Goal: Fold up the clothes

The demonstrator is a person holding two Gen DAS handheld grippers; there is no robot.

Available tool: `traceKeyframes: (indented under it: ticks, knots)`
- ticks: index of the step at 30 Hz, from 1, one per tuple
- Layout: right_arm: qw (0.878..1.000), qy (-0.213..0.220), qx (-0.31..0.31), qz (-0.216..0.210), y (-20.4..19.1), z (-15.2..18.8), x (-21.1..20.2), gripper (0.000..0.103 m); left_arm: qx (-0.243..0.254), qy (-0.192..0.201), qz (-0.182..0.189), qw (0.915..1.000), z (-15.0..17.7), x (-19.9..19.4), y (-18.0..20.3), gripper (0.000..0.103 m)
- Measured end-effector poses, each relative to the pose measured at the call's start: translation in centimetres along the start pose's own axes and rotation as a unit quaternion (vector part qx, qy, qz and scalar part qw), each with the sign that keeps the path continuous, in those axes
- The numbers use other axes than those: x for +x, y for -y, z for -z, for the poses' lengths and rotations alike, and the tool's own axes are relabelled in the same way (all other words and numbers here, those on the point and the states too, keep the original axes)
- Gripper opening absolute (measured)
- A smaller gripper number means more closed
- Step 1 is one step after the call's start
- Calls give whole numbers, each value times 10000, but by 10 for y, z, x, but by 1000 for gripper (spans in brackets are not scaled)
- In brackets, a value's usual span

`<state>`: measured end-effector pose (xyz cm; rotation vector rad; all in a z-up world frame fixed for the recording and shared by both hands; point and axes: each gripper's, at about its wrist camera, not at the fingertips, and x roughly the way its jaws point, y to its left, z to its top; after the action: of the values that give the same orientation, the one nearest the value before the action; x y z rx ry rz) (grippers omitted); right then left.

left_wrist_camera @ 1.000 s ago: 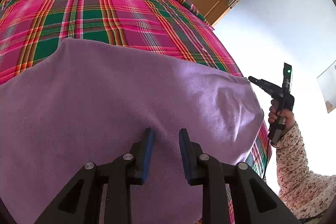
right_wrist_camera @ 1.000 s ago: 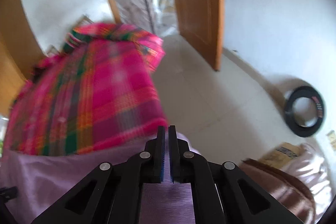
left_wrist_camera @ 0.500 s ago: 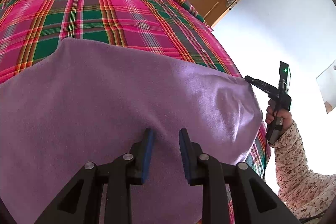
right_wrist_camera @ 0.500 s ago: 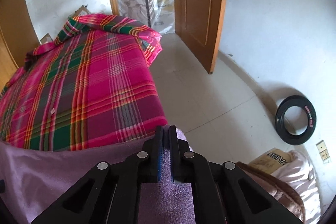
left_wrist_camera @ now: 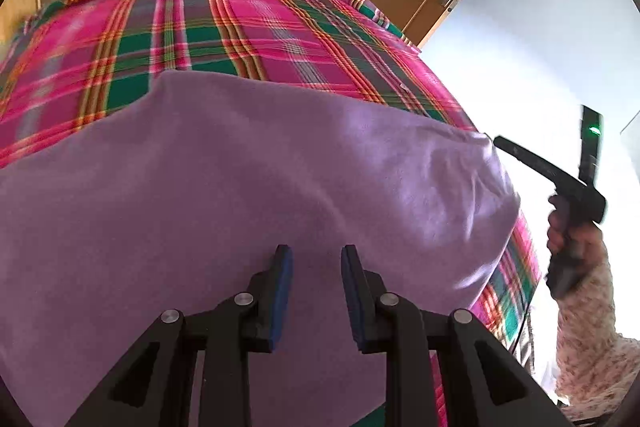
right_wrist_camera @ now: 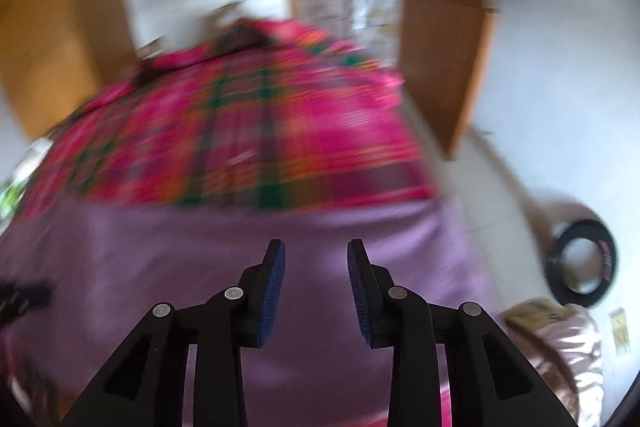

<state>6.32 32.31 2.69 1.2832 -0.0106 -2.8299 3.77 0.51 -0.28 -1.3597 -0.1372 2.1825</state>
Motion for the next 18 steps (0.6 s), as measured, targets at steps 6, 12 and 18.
traceKeyframes:
  ticks: [6, 12, 18]
  knots:
    - [9969, -232, -718, -238, -61, 37, 5, 33, 372, 189, -379, 9984, 16, -6, 8, 26]
    - [9980, -59, -628, -33, -64, 65, -7, 34, 492, 317, -387, 9975, 40, -22, 3, 26]
    - [9997, 101, -174, 105, -49, 90, -30, 35, 249, 511, -251, 9981, 67, -45, -21, 26]
